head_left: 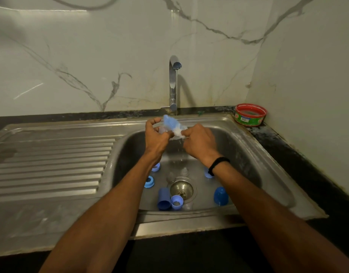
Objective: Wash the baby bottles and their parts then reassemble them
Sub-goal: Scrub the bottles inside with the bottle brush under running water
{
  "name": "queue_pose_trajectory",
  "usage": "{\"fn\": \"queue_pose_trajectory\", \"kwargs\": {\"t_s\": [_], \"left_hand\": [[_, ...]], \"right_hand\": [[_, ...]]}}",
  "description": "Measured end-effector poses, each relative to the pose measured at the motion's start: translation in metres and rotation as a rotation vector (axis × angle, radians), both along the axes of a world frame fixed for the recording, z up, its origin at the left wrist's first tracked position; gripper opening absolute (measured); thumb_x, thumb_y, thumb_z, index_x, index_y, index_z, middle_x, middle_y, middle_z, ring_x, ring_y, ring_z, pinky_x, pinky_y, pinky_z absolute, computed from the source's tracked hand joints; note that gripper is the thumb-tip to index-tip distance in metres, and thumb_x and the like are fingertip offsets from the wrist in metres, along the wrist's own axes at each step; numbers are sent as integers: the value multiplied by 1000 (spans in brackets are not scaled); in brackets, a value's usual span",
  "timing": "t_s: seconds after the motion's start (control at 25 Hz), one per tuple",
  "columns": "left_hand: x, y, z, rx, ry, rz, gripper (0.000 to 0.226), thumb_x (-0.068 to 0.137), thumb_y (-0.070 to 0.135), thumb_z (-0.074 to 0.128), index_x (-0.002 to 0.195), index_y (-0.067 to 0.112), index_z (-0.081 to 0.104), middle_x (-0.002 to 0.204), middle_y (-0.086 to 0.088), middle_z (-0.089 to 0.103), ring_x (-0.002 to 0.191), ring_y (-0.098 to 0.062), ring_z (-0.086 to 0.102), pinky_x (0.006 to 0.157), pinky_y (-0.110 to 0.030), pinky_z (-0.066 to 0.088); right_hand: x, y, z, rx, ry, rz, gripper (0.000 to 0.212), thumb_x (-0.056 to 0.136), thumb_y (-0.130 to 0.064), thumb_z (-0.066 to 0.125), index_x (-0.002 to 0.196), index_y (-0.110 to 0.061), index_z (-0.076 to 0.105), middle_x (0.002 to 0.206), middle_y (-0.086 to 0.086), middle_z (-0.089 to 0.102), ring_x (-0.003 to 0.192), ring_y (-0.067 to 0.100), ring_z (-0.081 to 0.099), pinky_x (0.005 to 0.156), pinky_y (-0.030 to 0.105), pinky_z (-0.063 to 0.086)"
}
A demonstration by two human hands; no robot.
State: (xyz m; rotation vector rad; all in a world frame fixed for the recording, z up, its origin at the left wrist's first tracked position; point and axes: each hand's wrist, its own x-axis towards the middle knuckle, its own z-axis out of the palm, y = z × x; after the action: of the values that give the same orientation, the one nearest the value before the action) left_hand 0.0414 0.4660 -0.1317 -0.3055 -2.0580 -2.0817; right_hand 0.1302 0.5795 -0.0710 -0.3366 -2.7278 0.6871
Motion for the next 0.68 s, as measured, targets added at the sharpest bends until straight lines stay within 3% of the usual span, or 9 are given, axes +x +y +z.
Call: {"fn": "queue_pose_trajectory", "kwargs": {"t_s": [0.12,0.28,0.44,0.68], "left_hand": [[0,-2,5,155,-127,46,58,87,6,74,136,12,43,120,-6,54,98,-16,62,79,-27,60],[-10,-11,6,383,-257,159,29,97,25,65,120,7,60,122,-12,63,107,-26,65,77,-33,62],[-16,-20,8,477,-332,256,15,101,31,60,105,16,61,119,-11,64,107,-27,66,85,-38,61],[-14,-21,5,224,-154,282,42,90,37,73,121,10,61,117,-9,65,103,-22,66,87,-45,61]], "right_hand": [[1,16,3,-6,15,-55,30,94,-14,59,121,-20,70,108,6,70,86,20,61,66,20,40],[2,33,-2,43,26,-219,27,96,-21,54,117,-26,71,111,7,70,102,29,64,70,28,42],[3,36,9,-24,133,-238,35,90,-15,60,122,-28,70,116,8,70,110,31,62,84,34,50],[1,44,10,-38,100,-298,37,89,-15,62,122,-30,69,117,7,69,109,31,63,78,29,46]]}}
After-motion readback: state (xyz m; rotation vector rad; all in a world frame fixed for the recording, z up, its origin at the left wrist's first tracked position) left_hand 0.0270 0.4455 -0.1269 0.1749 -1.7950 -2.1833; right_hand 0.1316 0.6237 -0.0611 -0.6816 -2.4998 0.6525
